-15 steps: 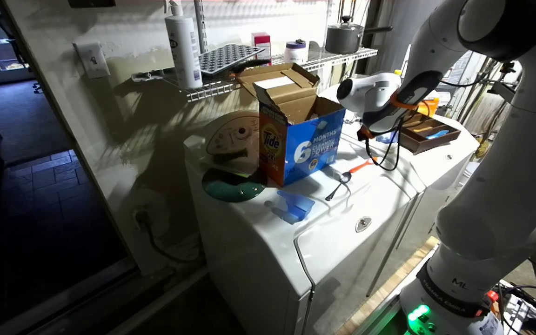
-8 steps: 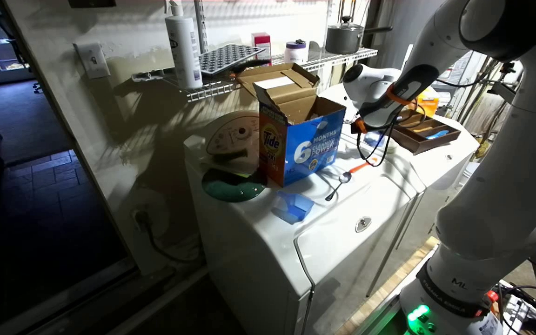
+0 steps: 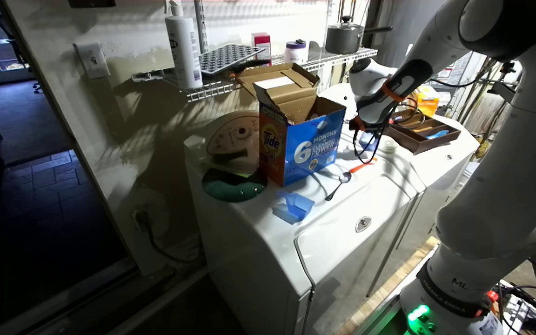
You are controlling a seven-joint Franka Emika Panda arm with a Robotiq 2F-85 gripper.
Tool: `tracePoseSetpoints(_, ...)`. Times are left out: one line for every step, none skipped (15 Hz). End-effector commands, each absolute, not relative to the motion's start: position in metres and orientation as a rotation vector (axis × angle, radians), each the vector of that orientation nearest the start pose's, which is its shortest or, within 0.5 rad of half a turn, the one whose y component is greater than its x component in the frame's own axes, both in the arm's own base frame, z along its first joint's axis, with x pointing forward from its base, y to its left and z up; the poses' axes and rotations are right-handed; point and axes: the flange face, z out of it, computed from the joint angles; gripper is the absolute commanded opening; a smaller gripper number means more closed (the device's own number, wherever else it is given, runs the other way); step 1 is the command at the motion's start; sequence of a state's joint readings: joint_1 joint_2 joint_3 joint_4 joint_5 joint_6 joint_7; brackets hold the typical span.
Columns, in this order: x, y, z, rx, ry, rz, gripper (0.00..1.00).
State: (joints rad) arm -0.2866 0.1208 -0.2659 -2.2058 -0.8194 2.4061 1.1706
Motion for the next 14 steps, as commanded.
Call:
tracePoseSetpoints(0.476,-0.299,0.334,2.247,-1.437,0.325,0.01)
tracePoseSetpoints(0.477,-0.298,0.332,2.257,-1.452,0.327,0.01)
tracePoseSetpoints(0.479,-0.298,0.33,2.27,-1.468,0.33,0.01)
tracePoseSetpoints(0.48,-0.298,0.328,2.275,-1.49,0.324,0.01)
tracePoseSetpoints(0.481,-0.298,0.324,2.288,-1.508,0.318,0.01)
tracePoseSetpoints(0.481,-0.299,0.321,2.296,-1.53,0.301,0.01)
tracePoseSetpoints(0.481,-0.3,0.318,2.298,-1.548,0.288,0.01)
tracePoseSetpoints(0.481,-0.301,0.317,2.304,-1.565,0.275,0.01)
tracePoseSetpoints(0.482,-0.302,0.317,2.305,-1.58,0.269,0.01)
tracePoseSetpoints(0.482,-0.304,0.318,2.309,-1.597,0.269,0.01)
tracePoseSetpoints(0.483,-0.306,0.32,2.311,-1.611,0.27,0.01)
tracePoseSetpoints(0.484,-0.307,0.32,2.318,-1.619,0.263,0.01)
tracePoseSetpoints(0.485,-0.308,0.319,2.323,-1.626,0.255,0.01)
tracePoseSetpoints(0.485,-0.309,0.318,2.327,-1.634,0.244,0.15)
